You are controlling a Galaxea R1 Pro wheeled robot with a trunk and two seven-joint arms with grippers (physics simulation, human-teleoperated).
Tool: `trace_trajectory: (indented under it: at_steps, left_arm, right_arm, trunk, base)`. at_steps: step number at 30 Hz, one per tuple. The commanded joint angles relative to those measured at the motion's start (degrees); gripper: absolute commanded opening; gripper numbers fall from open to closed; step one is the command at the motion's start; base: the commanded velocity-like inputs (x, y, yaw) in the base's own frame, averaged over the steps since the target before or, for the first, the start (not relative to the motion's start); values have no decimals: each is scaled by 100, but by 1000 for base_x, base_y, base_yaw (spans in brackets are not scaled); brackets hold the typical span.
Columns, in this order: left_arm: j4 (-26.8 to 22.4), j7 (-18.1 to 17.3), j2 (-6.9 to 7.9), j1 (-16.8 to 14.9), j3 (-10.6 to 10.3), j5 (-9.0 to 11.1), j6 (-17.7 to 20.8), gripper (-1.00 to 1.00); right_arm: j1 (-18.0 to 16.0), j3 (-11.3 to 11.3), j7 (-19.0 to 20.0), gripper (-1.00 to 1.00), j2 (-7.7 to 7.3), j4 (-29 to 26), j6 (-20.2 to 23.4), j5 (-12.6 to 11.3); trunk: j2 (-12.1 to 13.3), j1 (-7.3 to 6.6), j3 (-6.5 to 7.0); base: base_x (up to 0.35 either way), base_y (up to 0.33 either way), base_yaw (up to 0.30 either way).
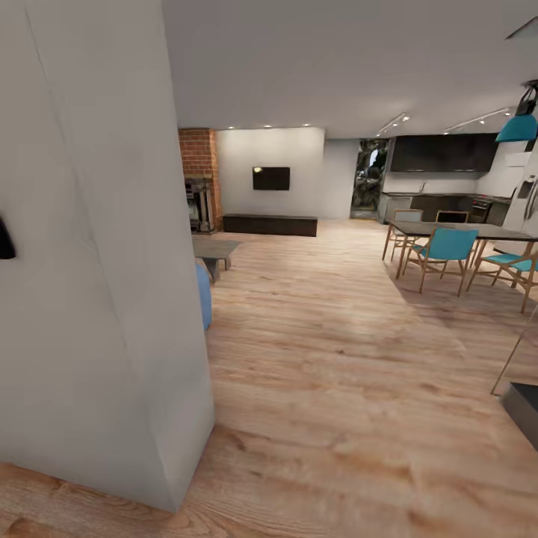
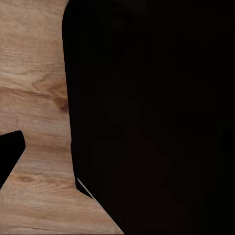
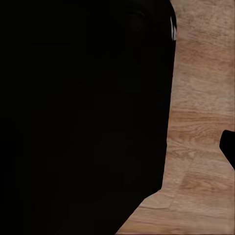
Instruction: Pick up the two gym shoes and the two sandals from the corridor floor and place them onto the hallstand (shoe rack) in the corridor, making sure they are on the rack and not on the floor. Arrange them so the two gym shoes are next to each other and the two sandals are next to each other.
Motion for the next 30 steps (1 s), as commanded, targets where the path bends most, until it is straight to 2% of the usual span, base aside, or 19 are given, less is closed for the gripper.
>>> trace_trajectory:
  at_steps: [1,5,7,12,16,19,25,30]
  left_arm:
    - [-33,-22,33,-34,33,33,-33,100]
    - [-163,-2,65,-106,76,136,-162,100]
    - [-161,32,9,-41,19,70,-160,100]
    - [3,55,28,49,11,-15,1,100]
    - [67,59,66,37,10,-16,41,100]
    - [-31,61,158,12,9,-17,-30,100]
    - [-225,61,351,-24,9,-11,-224,100]
    - [-388,61,424,-142,9,-9,-385,100]
  right_arm:
    - [-34,-33,-33,100,-33,-33,-33,-8]
    - [-109,-75,-42,100,40,-164,-162,-2]
    - [-106,-22,24,100,106,-229,-175,7]
    - [-113,-17,54,100,266,-286,-14,15]
    - [-114,-12,59,100,287,-267,50,18]
    - [-115,-7,61,100,260,-365,34,24]
    - [-115,-8,40,100,66,-559,-159,33]
    - [-115,-26,36,100,-95,-721,-320,23]
  trunk:
    - [-2,0,-3]
    - [-2,0,-3]
    - [-2,0,-3]
    - [-2,0,-3]
    - [-2,0,-3]
    - [-2,0,-3]
    - [-2,0,-3]
    - [-2,0,-3]
  base:
    - [0,0,0]
    - [0,0,0]
    - [0,0,0]
    - [0,0,0]
    - [0,0,0]
    - [0,0,0]
    - [0,0,0]
    - [0,0,0]
